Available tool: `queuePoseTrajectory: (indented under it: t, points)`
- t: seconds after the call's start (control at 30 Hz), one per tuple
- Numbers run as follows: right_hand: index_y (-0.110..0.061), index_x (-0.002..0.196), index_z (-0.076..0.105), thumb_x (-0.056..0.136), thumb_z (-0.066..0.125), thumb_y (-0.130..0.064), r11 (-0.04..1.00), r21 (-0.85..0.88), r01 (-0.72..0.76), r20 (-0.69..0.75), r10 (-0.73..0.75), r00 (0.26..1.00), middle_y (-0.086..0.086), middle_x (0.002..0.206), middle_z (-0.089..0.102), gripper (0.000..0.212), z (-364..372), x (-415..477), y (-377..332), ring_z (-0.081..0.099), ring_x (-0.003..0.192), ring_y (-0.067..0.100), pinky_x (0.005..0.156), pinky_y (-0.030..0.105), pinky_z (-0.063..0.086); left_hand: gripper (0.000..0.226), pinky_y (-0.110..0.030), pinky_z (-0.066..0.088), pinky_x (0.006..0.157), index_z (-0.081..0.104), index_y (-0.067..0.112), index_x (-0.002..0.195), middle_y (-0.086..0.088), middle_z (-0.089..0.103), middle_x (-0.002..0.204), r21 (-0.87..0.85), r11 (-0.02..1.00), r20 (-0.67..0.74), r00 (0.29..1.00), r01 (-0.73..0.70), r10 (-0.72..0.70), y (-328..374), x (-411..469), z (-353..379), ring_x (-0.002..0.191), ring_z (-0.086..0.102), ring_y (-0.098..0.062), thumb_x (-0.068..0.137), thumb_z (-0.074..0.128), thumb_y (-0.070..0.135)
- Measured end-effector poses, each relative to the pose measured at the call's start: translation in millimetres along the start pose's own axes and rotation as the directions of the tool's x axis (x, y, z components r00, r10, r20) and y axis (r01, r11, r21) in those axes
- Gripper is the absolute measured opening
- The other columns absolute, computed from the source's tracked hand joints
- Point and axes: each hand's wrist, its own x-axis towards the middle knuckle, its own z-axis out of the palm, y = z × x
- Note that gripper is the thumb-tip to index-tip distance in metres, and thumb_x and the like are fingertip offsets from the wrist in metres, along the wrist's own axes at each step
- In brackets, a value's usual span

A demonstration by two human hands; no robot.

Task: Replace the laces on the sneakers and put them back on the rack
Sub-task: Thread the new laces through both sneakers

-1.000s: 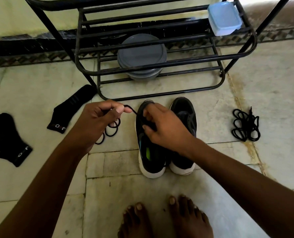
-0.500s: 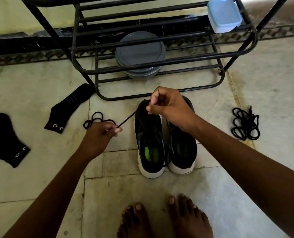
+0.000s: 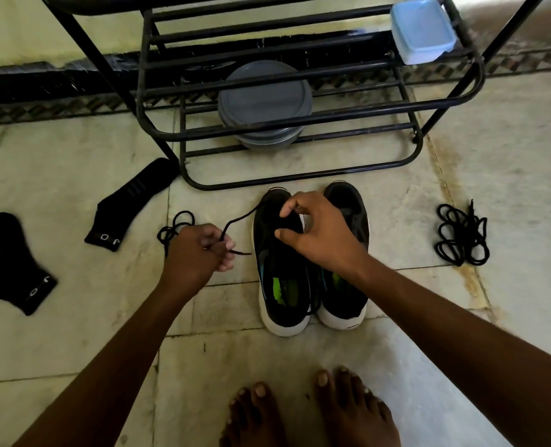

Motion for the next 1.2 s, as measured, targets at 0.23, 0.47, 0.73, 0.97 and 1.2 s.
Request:
queuePoseTrajectory:
  t: [0.23, 0.47, 0.73, 0.97, 1.2]
  points:
    - [-0.022, 0.102, 0.065, 0.078, 0.079, -0.023, 0.961, -0.265, 0.078, 0.274, -0.003, 0.962, 0.010, 0.148, 0.035, 0.028, 10.3, -23.9, 3.5, 0.026, 0.150, 0.020, 0.100, 0.018, 0.036, 0.010, -0.027, 0.062, 0.071, 0.075, -0.002, 0.095, -0.023, 0.073, 0.082, -0.035, 0.994, 0.155, 0.982, -0.106, 0.110, 17.4, 8.0, 19.0, 0.076, 0.075, -0.024, 0.086, 0.075, -0.006]
    - [-0.023, 0.091, 0.053, 0.076, 0.078, -0.027, 0.940, -0.333, 0.081, 0.258, 0.008, 0.966, 0.012, 0.144, 0.035, 0.029, 11.3, -20.4, 3.9, 0.046, 0.134, 0.033, 0.092, 0.032, 0.053, 0.008, -0.042, 0.064, 0.080, 0.072, 0.004, 0.087, -0.017, 0.074, 0.082, 0.003, 0.996, 0.150, 0.985, -0.088, 0.086, 15.2, 11.5, 39.6, 0.076, 0.077, -0.030, 0.093, 0.070, -0.001]
    - [-0.022, 0.119, 0.074, 0.080, 0.083, -0.037, 0.943, -0.332, 0.017, 0.201, 0.054, 0.978, 0.013, 0.152, 0.037, 0.043, 10.5, -19.4, 8.8, 0.034, 0.147, 0.024, 0.107, 0.018, 0.025, 0.005, -0.031, 0.063, 0.072, 0.068, -0.003, 0.091, -0.017, 0.076, 0.079, -0.107, 0.993, 0.069, 0.996, -0.053, 0.061, 13.0, 7.9, 40.7, 0.076, 0.077, -0.029, 0.089, 0.072, -0.007]
    - [-0.024, 0.118, 0.074, 0.078, 0.086, -0.038, 0.943, -0.332, 0.004, 0.193, 0.064, 0.979, 0.010, 0.155, 0.034, 0.044, 8.6, -19.0, 5.4, 0.039, 0.143, 0.024, 0.104, 0.017, 0.025, 0.010, -0.033, 0.064, 0.072, 0.069, -0.002, 0.089, -0.018, 0.074, 0.073, -0.094, 0.994, 0.023, 0.998, -0.048, 0.050, 11.4, 7.0, 46.8, 0.073, 0.077, -0.029, 0.084, 0.077, -0.007]
    - [-0.025, 0.118, 0.074, 0.078, 0.085, -0.037, 0.950, -0.311, -0.017, 0.187, 0.079, 0.979, 0.008, 0.154, 0.032, 0.042, 10.4, -18.2, 6.1, 0.036, 0.144, 0.022, 0.104, 0.018, 0.026, 0.011, -0.026, 0.061, 0.065, 0.071, -0.001, 0.088, -0.015, 0.074, 0.072, 0.014, 0.989, 0.044, 0.988, -0.147, 0.146, 16.6, 3.5, 43.9, 0.068, 0.076, -0.023, 0.082, 0.080, -0.004]
